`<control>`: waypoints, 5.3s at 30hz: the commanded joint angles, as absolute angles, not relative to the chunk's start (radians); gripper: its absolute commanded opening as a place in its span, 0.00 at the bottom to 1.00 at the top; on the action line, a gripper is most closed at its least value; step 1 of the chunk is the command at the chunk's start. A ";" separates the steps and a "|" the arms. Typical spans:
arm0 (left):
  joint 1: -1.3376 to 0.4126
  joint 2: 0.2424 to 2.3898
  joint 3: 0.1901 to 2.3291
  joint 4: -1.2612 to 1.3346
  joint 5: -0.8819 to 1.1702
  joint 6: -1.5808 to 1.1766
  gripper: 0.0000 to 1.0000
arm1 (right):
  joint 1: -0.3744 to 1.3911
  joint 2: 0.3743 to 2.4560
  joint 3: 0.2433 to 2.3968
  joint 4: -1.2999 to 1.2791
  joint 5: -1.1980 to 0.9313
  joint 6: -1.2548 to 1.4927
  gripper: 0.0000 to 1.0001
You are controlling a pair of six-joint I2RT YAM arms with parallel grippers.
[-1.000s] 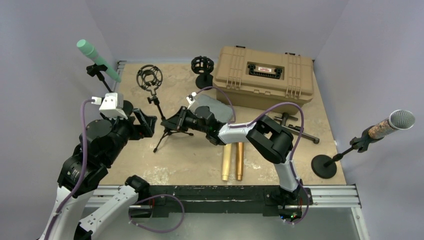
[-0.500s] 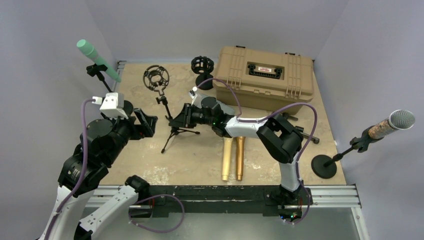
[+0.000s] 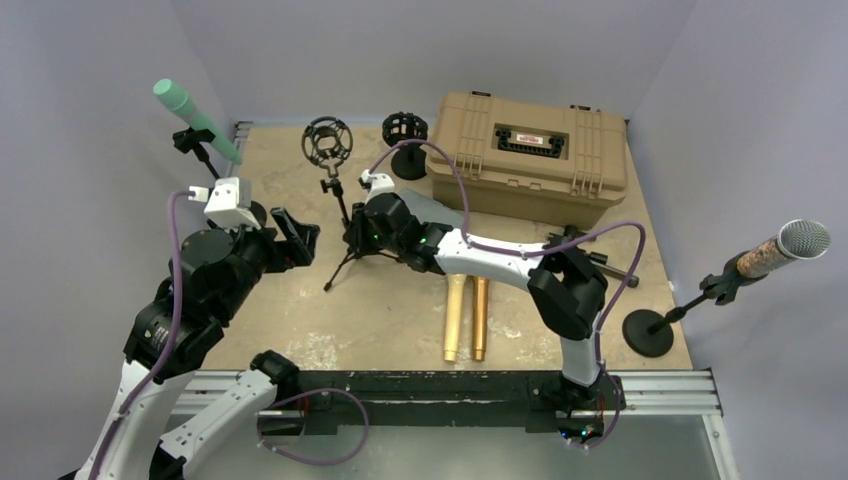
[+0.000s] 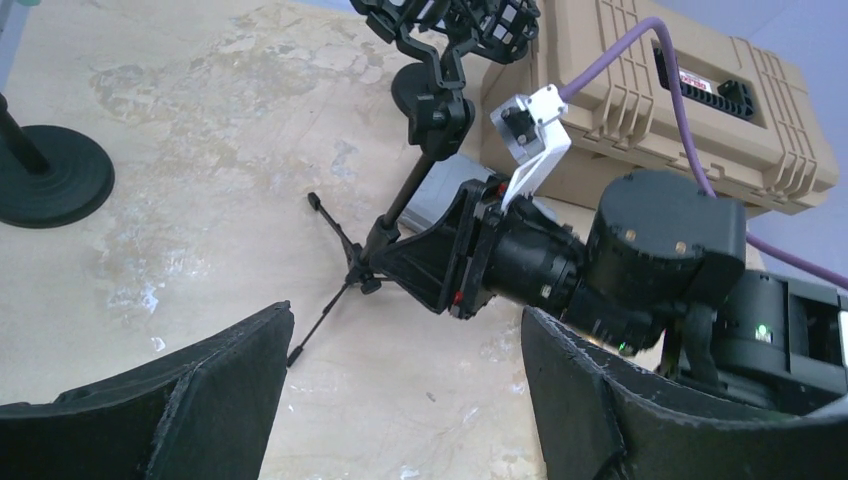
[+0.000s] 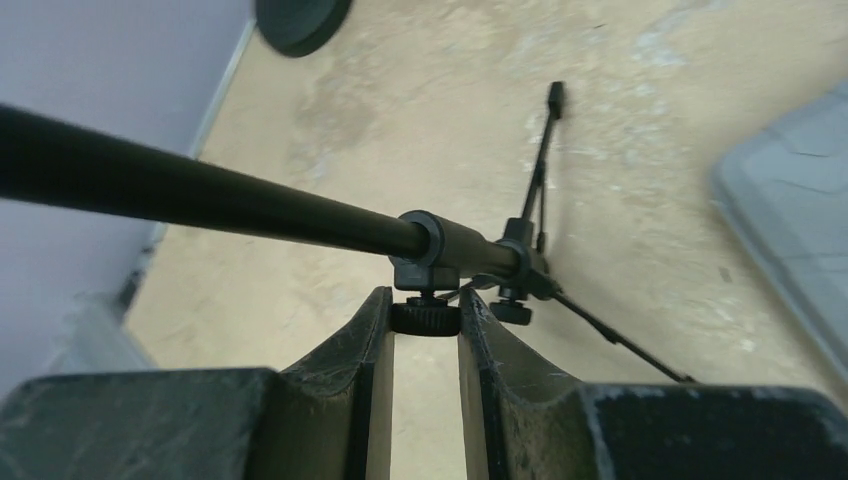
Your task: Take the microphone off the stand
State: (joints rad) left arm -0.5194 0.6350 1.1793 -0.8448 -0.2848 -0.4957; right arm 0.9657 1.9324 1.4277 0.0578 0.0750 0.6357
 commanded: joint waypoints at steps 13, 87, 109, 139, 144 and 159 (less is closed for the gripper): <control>-0.519 0.615 1.161 -0.789 -0.324 -0.530 0.81 | 1.062 1.849 1.378 -0.054 0.431 0.400 0.17; -0.519 0.612 1.135 -0.781 -0.299 -0.542 0.81 | 1.022 1.983 1.598 -0.270 0.495 0.452 0.00; -0.520 0.703 1.186 -0.758 -0.216 -0.519 0.87 | 0.900 1.712 1.298 0.118 -0.100 0.597 0.60; -0.336 1.194 1.457 -0.730 0.003 -0.399 0.46 | 0.839 1.722 1.123 0.396 -0.308 0.775 0.54; -0.336 1.203 1.436 -0.707 0.003 -0.385 0.40 | 0.839 1.728 1.127 0.397 -0.311 0.772 0.54; -0.339 1.193 1.329 -0.728 -0.015 -0.374 0.28 | 0.839 1.762 1.153 0.405 -0.314 0.789 0.53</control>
State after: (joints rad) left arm -0.3428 1.1961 1.3708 -0.6857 0.0044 -0.4000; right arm 0.8375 1.7550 1.1252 0.3630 -0.2886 0.7727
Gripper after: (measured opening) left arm 0.295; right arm 0.531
